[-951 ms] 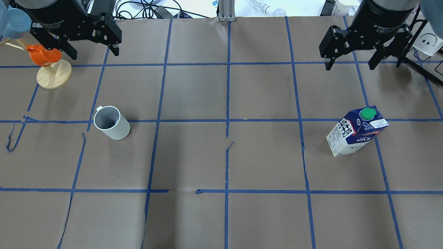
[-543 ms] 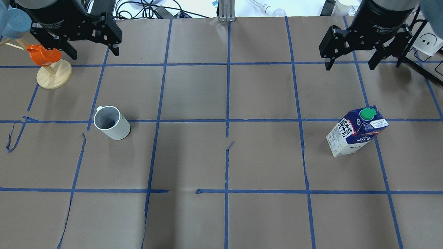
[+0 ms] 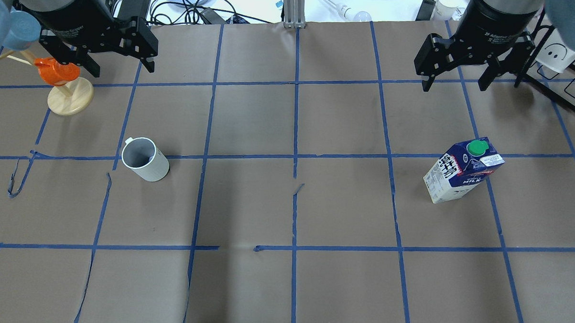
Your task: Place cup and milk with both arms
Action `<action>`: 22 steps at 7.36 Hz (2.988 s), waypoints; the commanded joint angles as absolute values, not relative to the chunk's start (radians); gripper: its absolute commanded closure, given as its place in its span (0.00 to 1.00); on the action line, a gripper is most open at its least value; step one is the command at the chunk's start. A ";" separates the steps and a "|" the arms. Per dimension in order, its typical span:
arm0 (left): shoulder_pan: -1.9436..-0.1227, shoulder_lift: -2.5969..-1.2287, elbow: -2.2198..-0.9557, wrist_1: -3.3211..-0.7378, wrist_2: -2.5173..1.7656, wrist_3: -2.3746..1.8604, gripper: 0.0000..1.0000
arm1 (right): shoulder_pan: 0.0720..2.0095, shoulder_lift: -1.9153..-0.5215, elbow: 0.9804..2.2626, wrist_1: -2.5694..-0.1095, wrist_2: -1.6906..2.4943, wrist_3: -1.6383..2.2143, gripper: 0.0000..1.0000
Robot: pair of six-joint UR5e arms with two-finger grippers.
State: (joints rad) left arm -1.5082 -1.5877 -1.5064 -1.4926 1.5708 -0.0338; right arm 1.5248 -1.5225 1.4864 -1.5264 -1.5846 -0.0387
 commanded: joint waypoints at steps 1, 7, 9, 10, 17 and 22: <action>-1.509 -1.588 -1.506 -1.493 1.571 -0.034 0.00 | 1.525 -1.522 1.486 -1.526 -1.585 -0.040 0.00; -1.202 -1.621 -1.687 -1.435 1.537 0.243 0.00 | 1.482 -1.505 1.544 -1.532 -1.594 -0.269 0.00; -1.149 -1.679 -1.895 -1.147 1.525 0.253 0.00 | 1.393 -1.505 1.635 -1.575 -1.606 -0.398 0.00; -1.155 -1.707 -1.931 -1.078 1.520 0.242 0.00 | 1.359 -1.505 1.705 -1.650 -1.606 -0.443 0.00; -1.170 -1.804 -1.947 -1.081 1.471 0.229 0.98 | 1.338 -1.443 1.810 -1.709 -1.674 -0.503 0.00; -1.222 -1.769 -1.905 -1.116 1.471 0.218 1.00 | 1.338 -1.443 1.839 -1.720 -1.677 -0.500 0.09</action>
